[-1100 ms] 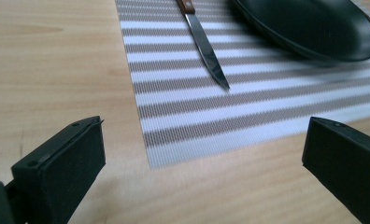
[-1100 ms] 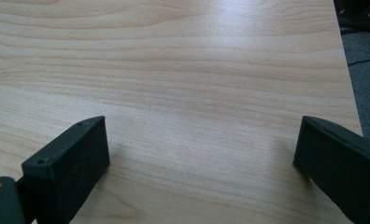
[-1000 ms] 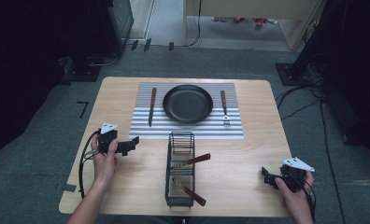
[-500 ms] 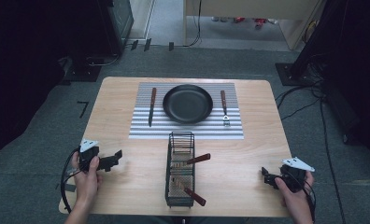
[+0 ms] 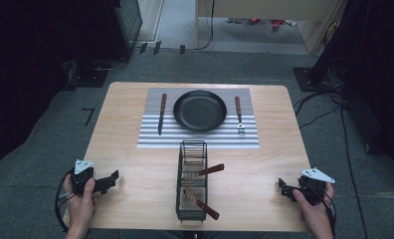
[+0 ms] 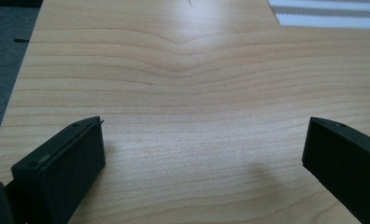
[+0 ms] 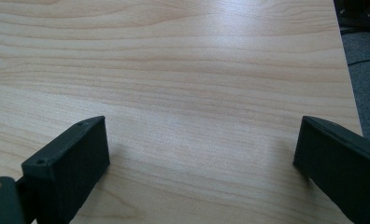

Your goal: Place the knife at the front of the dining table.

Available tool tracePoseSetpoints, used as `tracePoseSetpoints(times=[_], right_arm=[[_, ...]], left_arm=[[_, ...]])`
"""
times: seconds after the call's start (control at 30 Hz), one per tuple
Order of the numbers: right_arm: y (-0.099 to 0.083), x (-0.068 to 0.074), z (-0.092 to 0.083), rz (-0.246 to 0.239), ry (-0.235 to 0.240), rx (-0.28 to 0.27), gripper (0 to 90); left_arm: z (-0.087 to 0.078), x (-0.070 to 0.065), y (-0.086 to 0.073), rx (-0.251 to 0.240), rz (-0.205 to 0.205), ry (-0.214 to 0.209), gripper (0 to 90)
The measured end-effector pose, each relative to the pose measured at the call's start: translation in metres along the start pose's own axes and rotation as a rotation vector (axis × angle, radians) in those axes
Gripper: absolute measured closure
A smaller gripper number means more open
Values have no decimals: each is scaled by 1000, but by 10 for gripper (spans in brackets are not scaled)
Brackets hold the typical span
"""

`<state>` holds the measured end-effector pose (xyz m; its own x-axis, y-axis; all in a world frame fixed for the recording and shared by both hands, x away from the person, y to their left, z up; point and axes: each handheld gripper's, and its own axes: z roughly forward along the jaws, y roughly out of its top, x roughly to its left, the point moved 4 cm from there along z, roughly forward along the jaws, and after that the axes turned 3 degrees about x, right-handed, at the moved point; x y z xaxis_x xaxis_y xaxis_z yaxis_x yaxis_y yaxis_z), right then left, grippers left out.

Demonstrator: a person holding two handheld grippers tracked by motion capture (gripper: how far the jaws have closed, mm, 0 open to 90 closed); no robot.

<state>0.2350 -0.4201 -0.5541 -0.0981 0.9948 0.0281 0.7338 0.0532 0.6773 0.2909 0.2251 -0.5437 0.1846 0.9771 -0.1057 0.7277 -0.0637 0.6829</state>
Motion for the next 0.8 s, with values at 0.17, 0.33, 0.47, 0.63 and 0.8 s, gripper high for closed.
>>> tracePoseSetpoints(times=[0.17,0.33,0.47,0.63,0.8], right_arm=[[0,0,0,0,0,0,28],[0,0,0,0,0,0,28],[0,0,0,0,0,0,28],[0,0,0,0,0,0,28],[0,0,0,0,-1,0,27]], left_arm=[[5,-11,-2,25,94,60,0],[6,-11,-2,25,94,61,0],[6,-11,-2,25,94,61,0],[7,-12,-1,24,93,59,0],[7,-11,0,24,90,61,0]])
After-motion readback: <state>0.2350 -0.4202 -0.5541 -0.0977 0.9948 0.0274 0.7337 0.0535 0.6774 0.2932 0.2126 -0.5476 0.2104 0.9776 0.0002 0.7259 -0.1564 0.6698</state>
